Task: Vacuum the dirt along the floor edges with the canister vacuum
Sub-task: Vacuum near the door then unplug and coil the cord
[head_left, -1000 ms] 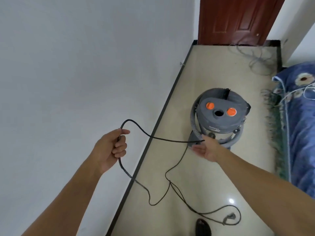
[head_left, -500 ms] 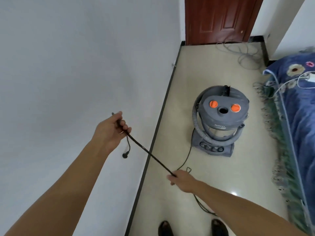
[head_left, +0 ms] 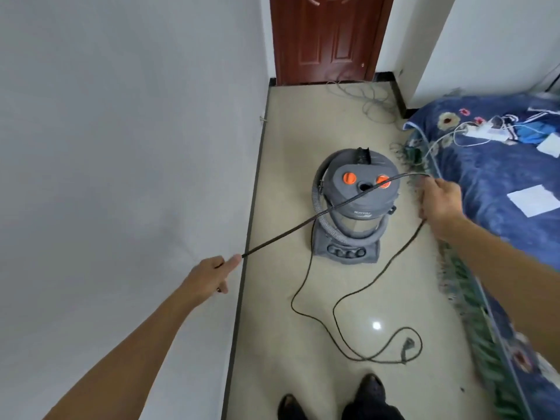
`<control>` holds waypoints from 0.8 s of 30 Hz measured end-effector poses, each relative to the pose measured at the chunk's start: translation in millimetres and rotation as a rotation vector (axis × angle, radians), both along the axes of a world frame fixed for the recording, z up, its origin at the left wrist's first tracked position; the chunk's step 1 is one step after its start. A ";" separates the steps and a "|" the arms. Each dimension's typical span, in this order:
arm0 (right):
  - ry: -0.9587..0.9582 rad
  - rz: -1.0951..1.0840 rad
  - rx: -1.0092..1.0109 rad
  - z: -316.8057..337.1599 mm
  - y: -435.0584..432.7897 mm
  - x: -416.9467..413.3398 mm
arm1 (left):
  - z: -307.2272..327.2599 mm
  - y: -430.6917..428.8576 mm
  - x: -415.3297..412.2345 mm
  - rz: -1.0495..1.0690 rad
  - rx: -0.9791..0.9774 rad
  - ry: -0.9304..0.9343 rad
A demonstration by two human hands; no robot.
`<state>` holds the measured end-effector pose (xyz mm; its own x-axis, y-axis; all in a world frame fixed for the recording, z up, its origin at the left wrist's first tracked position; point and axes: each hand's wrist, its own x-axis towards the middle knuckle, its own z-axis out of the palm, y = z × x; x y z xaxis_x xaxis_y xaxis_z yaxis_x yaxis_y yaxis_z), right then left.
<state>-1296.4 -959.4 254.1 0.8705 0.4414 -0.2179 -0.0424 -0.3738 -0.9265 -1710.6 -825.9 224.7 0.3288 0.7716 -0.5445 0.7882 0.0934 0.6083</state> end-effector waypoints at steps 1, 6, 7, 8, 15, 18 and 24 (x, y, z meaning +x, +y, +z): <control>-0.018 -0.008 0.020 13.2 8.6 11.9 | -8.5 -2.1 -3.4 -0.110 0.023 0.067; 0.023 -0.206 0.213 82.1 30.8 79.1 | -50.2 -1.0 -30.7 -0.135 0.002 0.294; 0.007 -0.253 0.231 96.3 30.7 96.3 | -56.5 -6.2 -38.1 -0.074 -0.039 0.279; 0.000 -0.330 0.232 107.4 27.7 114.2 | -61.9 -12.7 -45.5 -0.016 -0.074 0.266; -0.335 0.230 -0.509 54.4 7.6 123.3 | -54.4 -43.7 -21.5 0.411 -0.212 0.092; -0.426 0.631 -0.615 9.4 -0.1 66.2 | -31.9 -38.5 15.9 0.432 -0.145 -0.033; -0.402 1.217 -0.492 -9.5 -5.6 2.3 | 29.6 -25.4 97.4 0.346 -0.052 -0.386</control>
<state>-1294.1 -965.0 244.6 0.0331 0.9160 -0.3998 0.7834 -0.2722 -0.5588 -1613.2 -851.3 254.2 0.2432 0.8460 -0.4745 0.4252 0.3467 0.8361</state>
